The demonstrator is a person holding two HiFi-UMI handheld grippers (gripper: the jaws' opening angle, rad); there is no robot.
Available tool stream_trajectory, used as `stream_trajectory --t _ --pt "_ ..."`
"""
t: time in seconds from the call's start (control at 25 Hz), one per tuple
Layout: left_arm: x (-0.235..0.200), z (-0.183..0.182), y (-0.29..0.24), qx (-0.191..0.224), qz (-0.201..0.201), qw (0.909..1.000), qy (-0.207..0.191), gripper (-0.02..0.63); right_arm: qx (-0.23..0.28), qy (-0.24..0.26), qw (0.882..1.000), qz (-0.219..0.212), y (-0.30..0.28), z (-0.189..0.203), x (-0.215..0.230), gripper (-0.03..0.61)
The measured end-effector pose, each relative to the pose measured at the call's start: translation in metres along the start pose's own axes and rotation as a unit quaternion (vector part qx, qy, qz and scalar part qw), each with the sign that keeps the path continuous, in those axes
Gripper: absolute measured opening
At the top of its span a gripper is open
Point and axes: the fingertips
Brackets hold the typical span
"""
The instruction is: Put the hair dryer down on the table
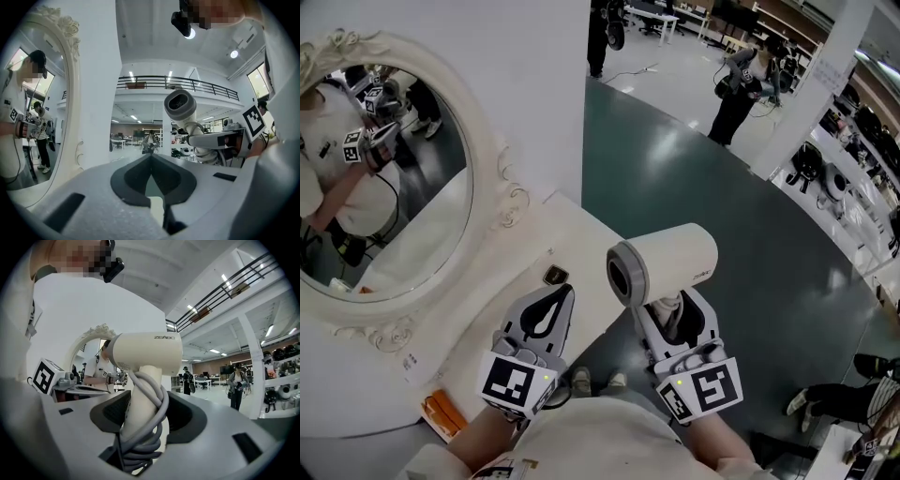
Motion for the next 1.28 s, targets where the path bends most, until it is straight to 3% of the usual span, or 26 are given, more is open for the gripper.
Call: stream_trajectory --t 1.0,1.28 --pt "0.009 0.012 -0.032 -0.030 -0.042 0.9986 -0.010 0.014 -0.019 -0.016 0.999 -0.033 -0.017 0.008 0.046 0.230" --pt "-0.006 0.011 -0.058 -0.019 -0.048 0.9986 0.013 0.014 -0.042 -0.004 0.998 -0.035 -0.051 0.015 0.058 0.230"
Point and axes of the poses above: the fingertips, and each gripper's own axes: y backward along the fingers, x to its right, z out of its underside, and after that the axes turned 3 degrees about x, right-handed
